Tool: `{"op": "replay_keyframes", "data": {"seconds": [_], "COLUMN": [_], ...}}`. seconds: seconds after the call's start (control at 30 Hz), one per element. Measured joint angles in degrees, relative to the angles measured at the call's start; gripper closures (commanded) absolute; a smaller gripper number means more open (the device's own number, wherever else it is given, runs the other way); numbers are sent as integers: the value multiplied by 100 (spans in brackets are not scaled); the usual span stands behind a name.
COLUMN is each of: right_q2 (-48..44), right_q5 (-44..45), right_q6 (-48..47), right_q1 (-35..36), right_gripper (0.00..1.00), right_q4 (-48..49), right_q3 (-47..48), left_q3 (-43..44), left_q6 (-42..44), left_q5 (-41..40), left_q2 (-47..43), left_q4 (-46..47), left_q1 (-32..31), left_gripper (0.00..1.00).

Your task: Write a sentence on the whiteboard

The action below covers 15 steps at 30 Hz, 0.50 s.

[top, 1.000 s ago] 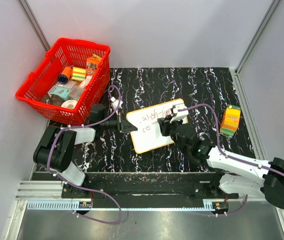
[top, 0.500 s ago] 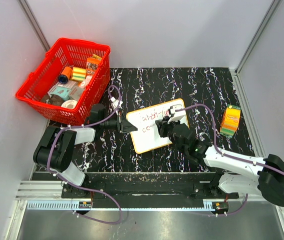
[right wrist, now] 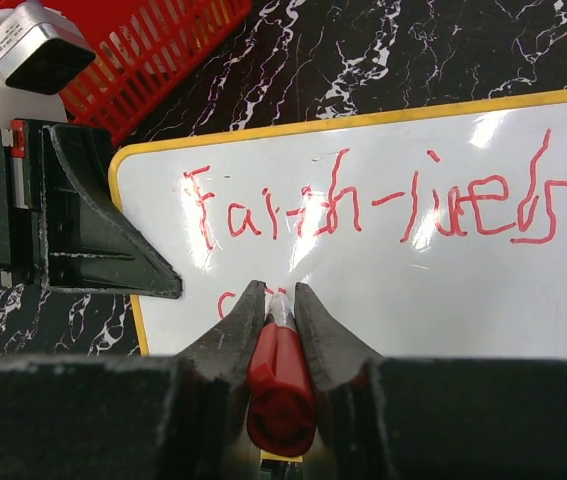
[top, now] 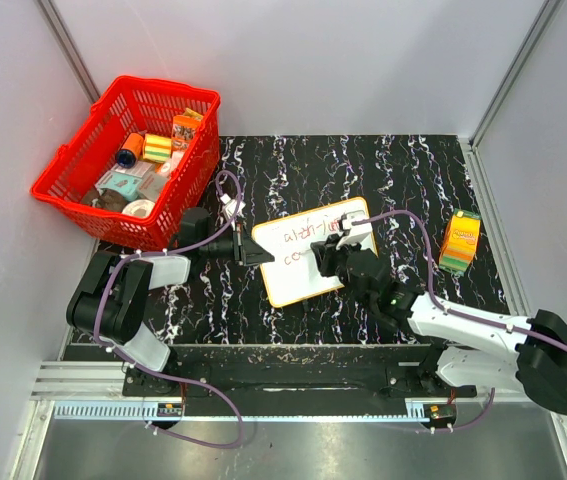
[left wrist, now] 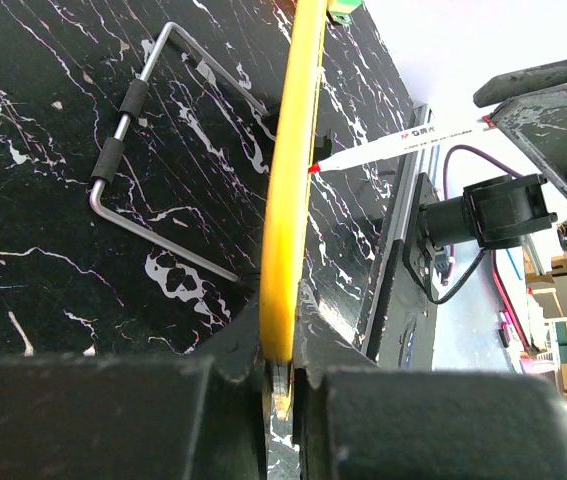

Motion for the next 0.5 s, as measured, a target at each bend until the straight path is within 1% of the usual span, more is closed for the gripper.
{"op": "replay_keyframes", "data": {"seconds": [0.5], "right_q2": [-170], "right_q5": [-94], "right_q6": [168], "right_q1": [0], "right_gripper": [100], "right_q4": [-131], "right_q3": [-177], "left_q3": [0], "left_q6": [0], "left_q5": [2], "left_q2": [0], "left_q4": [-2], "left_q1": [0], "left_gripper": [100]}}
